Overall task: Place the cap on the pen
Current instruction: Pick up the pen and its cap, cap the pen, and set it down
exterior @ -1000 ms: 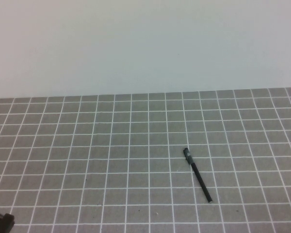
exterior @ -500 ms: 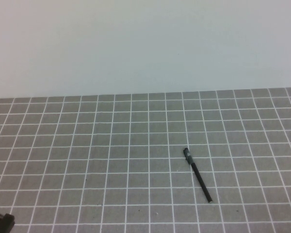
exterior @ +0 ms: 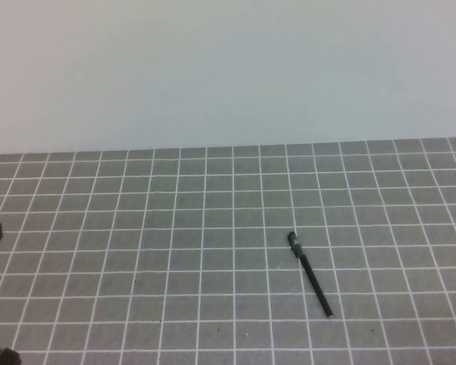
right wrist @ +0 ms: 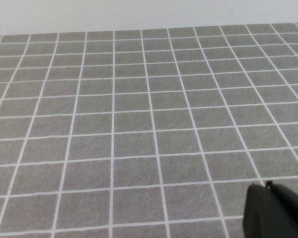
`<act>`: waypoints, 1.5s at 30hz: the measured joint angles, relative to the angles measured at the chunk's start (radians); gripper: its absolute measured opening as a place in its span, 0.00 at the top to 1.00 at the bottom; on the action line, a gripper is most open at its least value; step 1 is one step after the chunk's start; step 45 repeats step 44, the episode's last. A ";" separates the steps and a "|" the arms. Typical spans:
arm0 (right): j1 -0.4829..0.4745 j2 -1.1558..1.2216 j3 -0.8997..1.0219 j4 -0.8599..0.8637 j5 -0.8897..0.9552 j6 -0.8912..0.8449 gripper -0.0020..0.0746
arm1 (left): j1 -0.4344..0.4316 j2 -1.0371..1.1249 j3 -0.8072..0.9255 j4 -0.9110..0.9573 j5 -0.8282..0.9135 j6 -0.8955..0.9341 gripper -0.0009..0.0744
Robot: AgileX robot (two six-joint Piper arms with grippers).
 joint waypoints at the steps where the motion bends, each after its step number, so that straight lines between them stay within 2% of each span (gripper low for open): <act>1: 0.000 0.000 0.000 0.000 0.000 0.000 0.98 | 0.021 -0.005 0.006 0.117 0.019 -0.142 0.99; 3: 0.000 0.000 0.000 0.000 0.000 0.000 0.98 | 0.056 -0.018 0.024 0.436 0.071 -0.457 0.99; 5: 0.000 0.000 0.000 0.000 0.000 0.000 0.98 | 0.081 -0.024 0.048 0.669 0.105 -0.729 0.99; 6: 0.000 0.000 0.000 0.000 0.002 0.000 0.98 | 0.096 -0.028 0.064 0.763 0.112 -0.860 0.99; 9: 0.000 0.000 0.000 0.000 0.002 0.000 0.98 | 0.138 -0.055 0.111 0.911 0.124 -1.104 0.99; 19: 0.000 0.000 0.000 0.000 0.000 0.000 0.98 | 0.306 -0.298 0.279 0.936 0.082 -1.229 0.99; 26: 0.000 0.000 0.000 0.000 0.000 0.000 0.98 | 0.372 -0.409 0.379 1.121 0.137 -1.487 0.99; 33: 0.000 0.000 0.000 0.000 0.002 0.000 0.98 | 0.382 -0.419 0.377 1.150 0.334 -1.505 0.99; 45: 0.000 0.000 0.000 0.000 0.000 0.000 0.98 | 0.382 -0.419 0.377 1.140 0.363 -1.486 0.99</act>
